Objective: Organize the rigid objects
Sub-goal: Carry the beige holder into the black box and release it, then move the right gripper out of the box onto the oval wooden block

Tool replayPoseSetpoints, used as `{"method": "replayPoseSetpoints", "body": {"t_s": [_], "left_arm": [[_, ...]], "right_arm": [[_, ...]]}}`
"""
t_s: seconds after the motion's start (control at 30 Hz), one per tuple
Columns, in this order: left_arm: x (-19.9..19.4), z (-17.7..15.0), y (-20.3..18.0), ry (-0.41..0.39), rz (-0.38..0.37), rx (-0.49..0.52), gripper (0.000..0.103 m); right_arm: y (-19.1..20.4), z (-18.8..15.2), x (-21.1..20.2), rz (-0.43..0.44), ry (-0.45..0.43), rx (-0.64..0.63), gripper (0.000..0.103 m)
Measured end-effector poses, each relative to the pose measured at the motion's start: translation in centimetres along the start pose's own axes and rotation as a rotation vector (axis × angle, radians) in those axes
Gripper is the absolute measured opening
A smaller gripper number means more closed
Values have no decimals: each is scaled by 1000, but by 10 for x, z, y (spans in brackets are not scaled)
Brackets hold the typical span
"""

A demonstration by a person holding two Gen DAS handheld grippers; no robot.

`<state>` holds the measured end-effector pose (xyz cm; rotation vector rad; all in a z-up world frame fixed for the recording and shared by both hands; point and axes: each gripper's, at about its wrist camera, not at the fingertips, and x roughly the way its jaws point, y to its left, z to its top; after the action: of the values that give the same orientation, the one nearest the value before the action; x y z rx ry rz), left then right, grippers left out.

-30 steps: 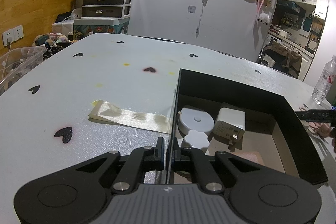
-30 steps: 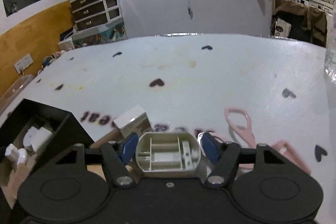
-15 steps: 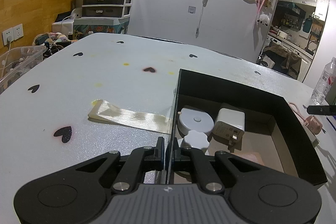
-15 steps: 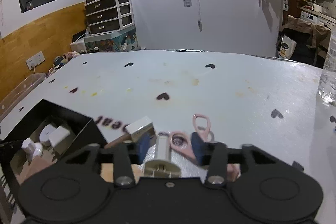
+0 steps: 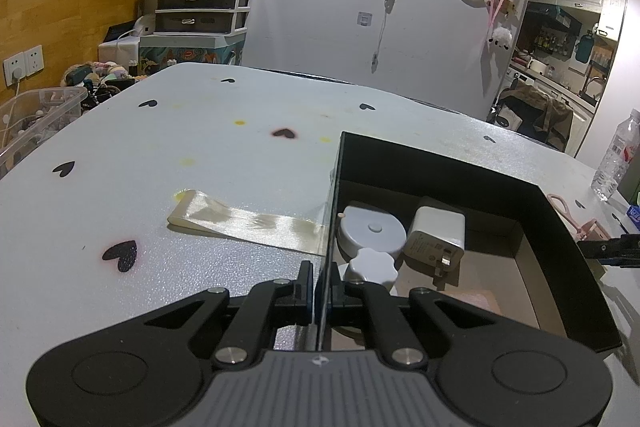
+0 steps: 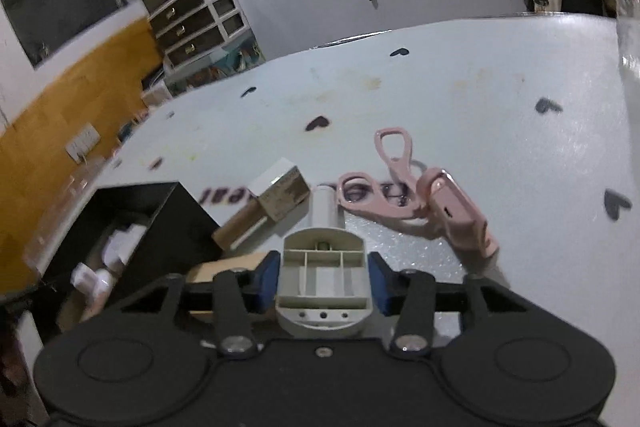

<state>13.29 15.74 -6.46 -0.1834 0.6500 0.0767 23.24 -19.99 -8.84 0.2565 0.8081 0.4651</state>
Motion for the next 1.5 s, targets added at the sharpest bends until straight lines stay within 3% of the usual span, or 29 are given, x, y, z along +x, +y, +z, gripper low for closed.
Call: {"method": "replayPoseSetpoints", "body": {"t_s": [0.23,0.43,0.5,0.6,0.83,1.0,1.1,1.17,1.33,1.5], "left_arm": [[0,0,0,-1,-1,-2,6],[1,0,-1,-1,-1,-3,6],[1,0,-1,-1,-1,-4,6],[1,0,-1,-1,-1,-2,6],[1,0,-1,-2,-2,-2,6],[0,0,-1,-2,-6,-1,6],[1,0,-2,-2,-8,-3,6],[0,0,-1,-3,-10,-4,6],[0,0,0,-4,-13,-6,6],[1,0,-1,-4,-13,-6,6]], "right_arm": [[9,1,-20,-2,-54,-14,47],[52,12,-56,130,-137,-76,47],[74,16,-60,195,-123,-92,47],[99,16,-51,265,-33,-85,47],[146,18,-19,116,47,-176,47],[163,15,-6,57,74,-231,48],[174,12,0,-13,104,-254,54],[179,8,-1,-9,107,-274,61],[182,3,-6,11,122,-294,65],[183,1,-19,19,104,-307,76]]}}
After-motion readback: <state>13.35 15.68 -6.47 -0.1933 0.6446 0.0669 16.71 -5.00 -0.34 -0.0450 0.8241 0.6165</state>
